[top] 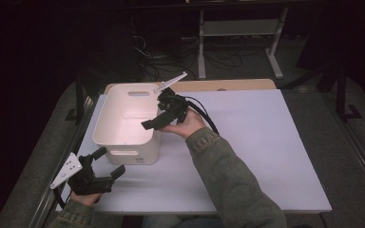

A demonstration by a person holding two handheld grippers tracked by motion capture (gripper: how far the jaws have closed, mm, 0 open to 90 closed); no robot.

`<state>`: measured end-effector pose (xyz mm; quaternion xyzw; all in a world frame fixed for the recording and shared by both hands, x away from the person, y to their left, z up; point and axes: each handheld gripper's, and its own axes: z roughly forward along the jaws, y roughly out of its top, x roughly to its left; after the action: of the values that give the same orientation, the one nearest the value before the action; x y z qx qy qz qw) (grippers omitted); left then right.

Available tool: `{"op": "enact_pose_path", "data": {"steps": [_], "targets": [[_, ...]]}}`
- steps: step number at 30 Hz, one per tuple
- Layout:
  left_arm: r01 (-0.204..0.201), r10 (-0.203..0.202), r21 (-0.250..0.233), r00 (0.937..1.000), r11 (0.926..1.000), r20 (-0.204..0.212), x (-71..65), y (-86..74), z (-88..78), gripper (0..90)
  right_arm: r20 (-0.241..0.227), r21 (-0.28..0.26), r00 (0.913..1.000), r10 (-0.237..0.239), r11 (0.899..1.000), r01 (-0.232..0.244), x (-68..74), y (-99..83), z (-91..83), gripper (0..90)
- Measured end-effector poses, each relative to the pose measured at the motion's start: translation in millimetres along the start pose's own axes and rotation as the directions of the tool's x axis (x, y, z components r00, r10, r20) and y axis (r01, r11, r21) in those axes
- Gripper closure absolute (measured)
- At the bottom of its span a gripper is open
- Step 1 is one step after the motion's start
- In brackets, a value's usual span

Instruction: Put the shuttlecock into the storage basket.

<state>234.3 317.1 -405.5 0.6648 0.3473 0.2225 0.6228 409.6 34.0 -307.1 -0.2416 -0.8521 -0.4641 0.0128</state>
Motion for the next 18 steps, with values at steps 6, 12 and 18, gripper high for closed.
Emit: {"op": "enact_pose_path", "data": {"steps": [6, 12, 18], "targets": [[-0.005, 0.005, -0.006, 1.0000, 1.0000, 0.004, 0.2, -0.2, 0.7, 0.0, -0.001, -0.032, 1.0000, 0.001, 0.999, -0.001, -3.2, -4.8, -12.8, 0.0], [0.000, 0.000, -0.008, 1.0000, 1.0000, 0.003, 0.3, -0.2, 1.1, 0.0, 0.004, -0.052, 1.0000, -0.002, 0.999, 0.003, -7.4, -9.3, -22.8, 0.0], [-0.004, 0.004, -0.008, 1.0000, 1.0000, 0.004, -0.1, -0.3, 1.1, 0.0, 0.014, -0.063, 0.9999, 0.010, 0.998, -0.010, -10.8, -18.1, -33.4, 0.0]]}}
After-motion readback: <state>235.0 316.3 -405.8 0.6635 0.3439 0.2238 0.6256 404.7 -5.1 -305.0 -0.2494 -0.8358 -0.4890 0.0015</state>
